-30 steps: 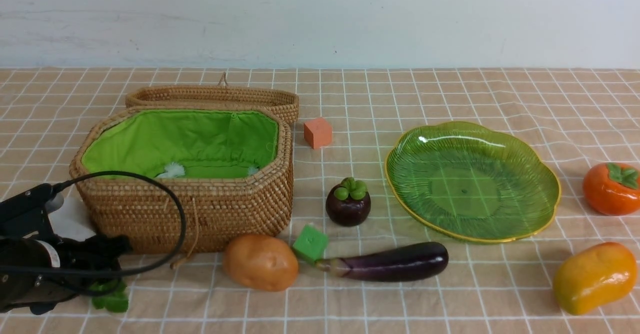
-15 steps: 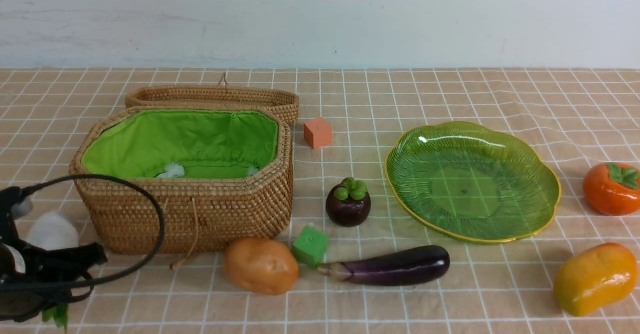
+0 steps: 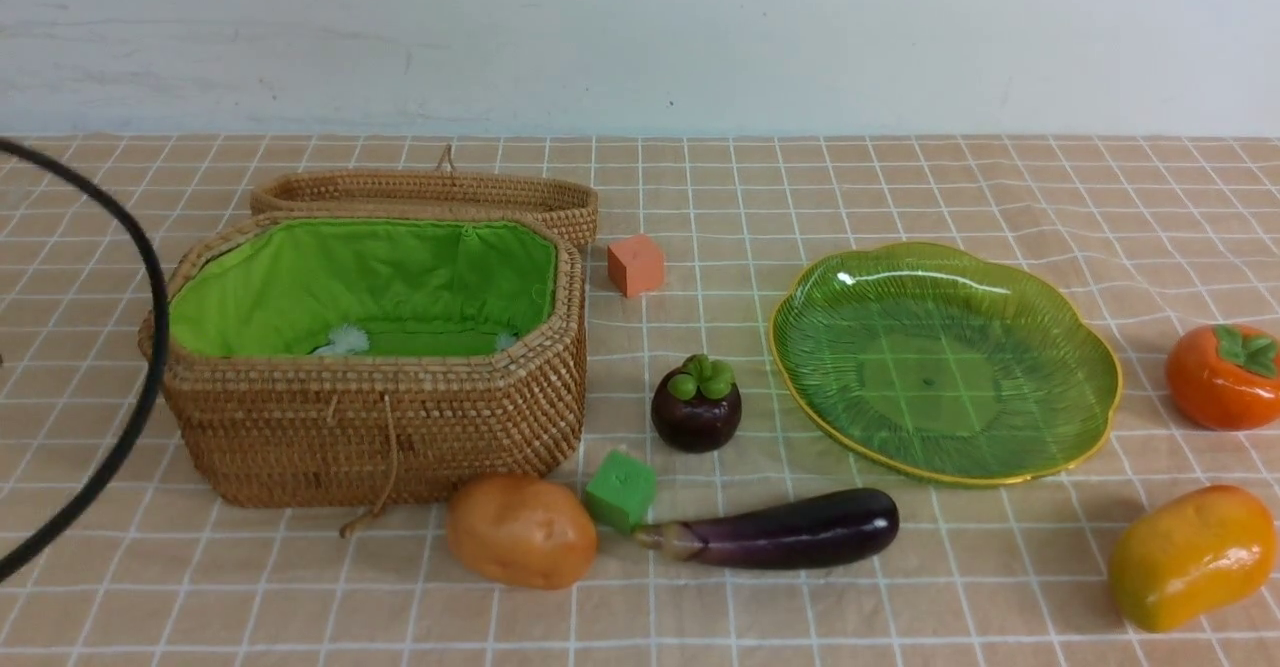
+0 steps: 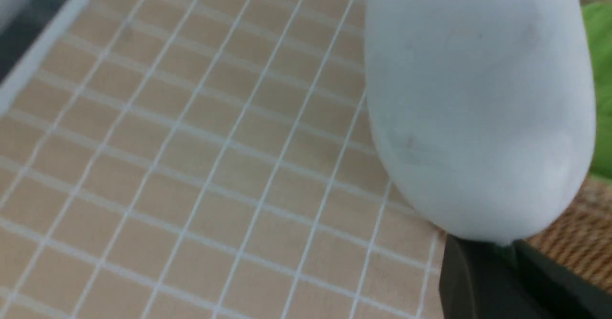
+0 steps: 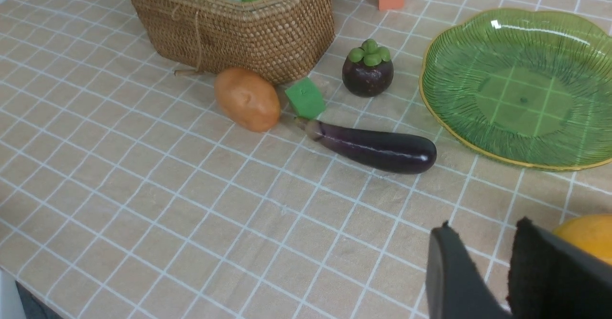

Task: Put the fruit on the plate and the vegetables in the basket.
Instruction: Take a daikon with your left arm and place it on the basket on the left.

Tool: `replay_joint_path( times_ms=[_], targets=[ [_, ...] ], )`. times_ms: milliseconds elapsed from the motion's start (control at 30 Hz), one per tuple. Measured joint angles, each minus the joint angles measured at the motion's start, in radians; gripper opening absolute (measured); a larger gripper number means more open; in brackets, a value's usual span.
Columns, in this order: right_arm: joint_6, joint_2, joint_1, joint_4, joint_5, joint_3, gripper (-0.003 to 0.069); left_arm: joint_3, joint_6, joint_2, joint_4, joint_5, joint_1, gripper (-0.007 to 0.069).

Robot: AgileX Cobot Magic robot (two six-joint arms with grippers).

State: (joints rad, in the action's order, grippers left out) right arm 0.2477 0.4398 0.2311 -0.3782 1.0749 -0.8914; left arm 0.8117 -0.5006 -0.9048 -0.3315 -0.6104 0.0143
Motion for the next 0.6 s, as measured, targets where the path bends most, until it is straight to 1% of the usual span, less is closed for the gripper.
replay_joint_path(
  times_ms=[67, 100, 167, 200, 233, 267, 333, 367, 433, 500, 567, 600],
  targets=[
    [0.015, 0.0, 0.0, 0.002, -0.014, 0.0, 0.0202, 0.055, 0.151, -0.007, 0.081, 0.003, 0.037, -0.0013],
    [0.022, 0.0, 0.0, 0.002, -0.026, 0.0, 0.0202, 0.087, 0.266, -0.022, 0.14, 0.002, 0.07, -0.0013],
    [0.031, 0.0, 0.0, 0.002, -0.05, 0.0, 0.0202, 0.127, 0.432, -0.064, 0.211, -0.006, 0.12, -0.0013],
    [0.036, 0.0, 0.0, 0.005, -0.066, 0.0, 0.0202, 0.146, 0.58, -0.101, 0.255, -0.021, 0.161, -0.0013],
    [0.039, 0.0, 0.0, 0.005, -0.08, 0.0, 0.0202, 0.157, 0.679, -0.136, 0.275, -0.032, 0.185, -0.0013],
    [0.041, 0.0, 0.0, 0.005, -0.083, 0.0, 0.0202, 0.159, 0.698, -0.151, 0.279, -0.034, 0.189, -0.0013],
    [0.059, 0.0, 0.0, 0.005, -0.108, 0.0, 0.0202, 0.168, 0.868, -0.243, 0.303, -0.038, 0.219, -0.0013],
    [0.06, 0.0, 0.0, 0.005, -0.11, 0.0, 0.0202, 0.168, 0.887, -0.25, 0.305, -0.035, 0.22, -0.0013],
    [0.066, 0.0, 0.0, 0.005, -0.14, 0.0, 0.0202, 0.184, 0.972, -0.338, 0.306, -0.014, 0.221, -0.0013],
    [0.066, 0.0, 0.0, 0.005, -0.151, 0.0, 0.0203, 0.206, 1.03, -0.396, 0.301, 0.0, 0.221, -0.0013],
    [0.067, 0.0, 0.0, 0.005, -0.156, 0.0, 0.0203, 0.216, 1.059, -0.421, 0.3, 0.005, 0.221, -0.0013],
    [0.068, 0.0, 0.0, 0.005, -0.162, 0.0, 0.0204, 0.227, 1.102, -0.457, 0.294, 0.016, 0.221, -0.0013]
  ],
)
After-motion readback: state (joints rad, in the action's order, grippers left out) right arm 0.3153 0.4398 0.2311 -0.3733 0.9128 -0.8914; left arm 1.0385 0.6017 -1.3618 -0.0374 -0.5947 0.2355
